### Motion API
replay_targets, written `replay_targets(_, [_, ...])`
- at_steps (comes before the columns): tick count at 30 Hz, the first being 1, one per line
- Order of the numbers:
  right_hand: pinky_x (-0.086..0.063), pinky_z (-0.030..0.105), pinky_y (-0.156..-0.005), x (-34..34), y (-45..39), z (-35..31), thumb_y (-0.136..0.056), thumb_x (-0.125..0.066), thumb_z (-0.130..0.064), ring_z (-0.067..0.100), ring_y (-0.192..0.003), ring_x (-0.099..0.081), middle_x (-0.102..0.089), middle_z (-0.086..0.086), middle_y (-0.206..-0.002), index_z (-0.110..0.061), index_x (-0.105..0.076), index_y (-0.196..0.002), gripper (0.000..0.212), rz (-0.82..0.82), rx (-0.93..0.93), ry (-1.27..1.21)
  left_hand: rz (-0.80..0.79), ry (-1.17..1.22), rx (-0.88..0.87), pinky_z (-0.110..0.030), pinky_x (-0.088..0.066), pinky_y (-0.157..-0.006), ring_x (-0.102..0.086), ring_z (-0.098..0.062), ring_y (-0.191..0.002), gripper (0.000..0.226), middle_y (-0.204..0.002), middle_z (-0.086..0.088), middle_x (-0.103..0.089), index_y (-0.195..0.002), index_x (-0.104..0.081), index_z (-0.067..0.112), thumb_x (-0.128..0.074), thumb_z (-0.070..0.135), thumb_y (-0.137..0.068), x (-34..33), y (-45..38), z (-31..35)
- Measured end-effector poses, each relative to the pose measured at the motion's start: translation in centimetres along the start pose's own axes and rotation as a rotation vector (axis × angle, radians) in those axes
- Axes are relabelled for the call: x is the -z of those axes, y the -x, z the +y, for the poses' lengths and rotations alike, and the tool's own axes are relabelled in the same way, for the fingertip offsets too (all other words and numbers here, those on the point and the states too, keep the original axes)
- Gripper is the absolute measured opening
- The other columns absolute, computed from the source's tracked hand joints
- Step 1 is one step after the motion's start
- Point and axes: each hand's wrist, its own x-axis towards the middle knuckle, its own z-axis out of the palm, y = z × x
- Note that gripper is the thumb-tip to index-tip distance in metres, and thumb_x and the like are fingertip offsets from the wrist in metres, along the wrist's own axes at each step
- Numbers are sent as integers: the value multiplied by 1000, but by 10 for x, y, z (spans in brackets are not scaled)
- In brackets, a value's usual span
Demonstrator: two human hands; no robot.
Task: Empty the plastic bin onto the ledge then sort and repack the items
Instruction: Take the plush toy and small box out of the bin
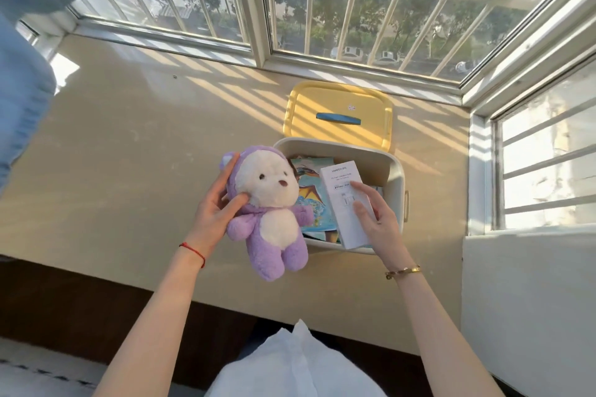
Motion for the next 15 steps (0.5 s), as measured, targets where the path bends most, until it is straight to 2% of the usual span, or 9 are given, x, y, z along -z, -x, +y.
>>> replay_targets(5, [-52,16,-70,-5,35,-29,-98,-55,-18,-5,-102,-58,-50,-12,-133,-27,-51,-133,37,-27,45,-108,-36,17,-12,-34,-48,-103,-53,-16,-128,69,-144,4,-53,-147,-40,30,-67,25,-84,0,35,17])
replay_targets(7, [-52,16,-75,-9,47,-35,-97,-56,-16,-3,-108,-58,-52,-13,-133,-27,-51,-134,38,-31,74,-117,-15,36,-12,-36,-48,-102,-53,-17,-129,72,-142,5,-54,-147,-41,30,-68,30,-80,2,53,23])
replay_targets(11, [-50,16,-84,-21,68,-49,-97,-56,-17,2,-118,-54,-51,-16,-135,-27,-50,-135,40,-65,130,-104,19,65,-22,-30,-50,-98,-53,-14,-128,62,-141,9,-54,-140,-47,38,-67,16,-85,13,92,31])
replay_targets(15, [-51,23,-92,-42,87,-63,-97,-56,-20,3,-120,-52,-48,-23,-134,-33,-47,-137,42,-134,182,-54,75,86,-35,-24,-51,-93,-53,-10,-128,62,-138,14,-57,-141,-45,32,-65,7,-88,33,135,36])
